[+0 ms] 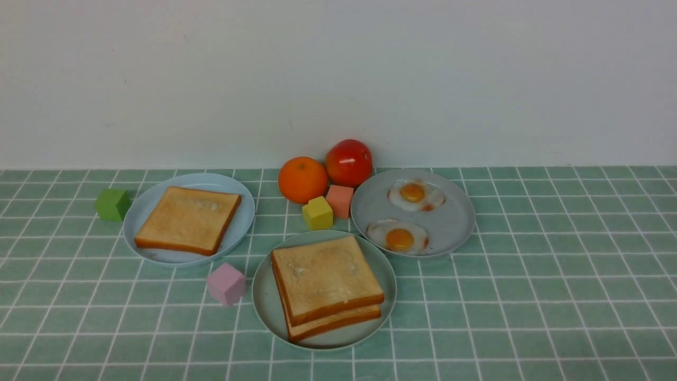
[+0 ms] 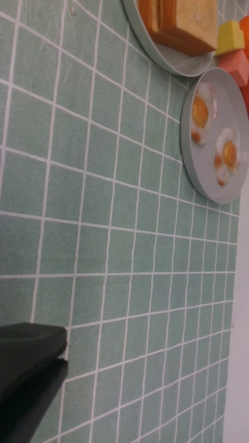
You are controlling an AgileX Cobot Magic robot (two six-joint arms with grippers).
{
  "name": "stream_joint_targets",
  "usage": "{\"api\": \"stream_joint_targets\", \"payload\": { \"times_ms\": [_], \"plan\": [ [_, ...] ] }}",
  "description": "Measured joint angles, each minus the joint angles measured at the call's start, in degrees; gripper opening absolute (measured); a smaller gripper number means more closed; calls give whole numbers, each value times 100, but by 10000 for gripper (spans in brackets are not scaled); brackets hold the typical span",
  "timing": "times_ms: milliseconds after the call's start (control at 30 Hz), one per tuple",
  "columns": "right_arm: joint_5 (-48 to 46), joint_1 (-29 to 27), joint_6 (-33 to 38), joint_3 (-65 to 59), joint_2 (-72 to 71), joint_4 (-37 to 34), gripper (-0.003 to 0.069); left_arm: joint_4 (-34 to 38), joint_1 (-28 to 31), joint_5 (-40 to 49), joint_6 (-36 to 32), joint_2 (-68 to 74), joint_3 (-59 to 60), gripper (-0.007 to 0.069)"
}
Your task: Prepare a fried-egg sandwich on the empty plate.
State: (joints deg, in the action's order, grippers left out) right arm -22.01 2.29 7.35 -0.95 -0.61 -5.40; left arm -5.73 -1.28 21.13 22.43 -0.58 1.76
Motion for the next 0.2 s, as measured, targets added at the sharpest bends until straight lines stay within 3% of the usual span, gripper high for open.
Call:
{"api": "stream_joint_targets", "payload": {
  "times_ms": [200],
  "plan": [
    [0,0,0,0,0,0,93,0,0,0,0,0,0,0]
  ]
}}
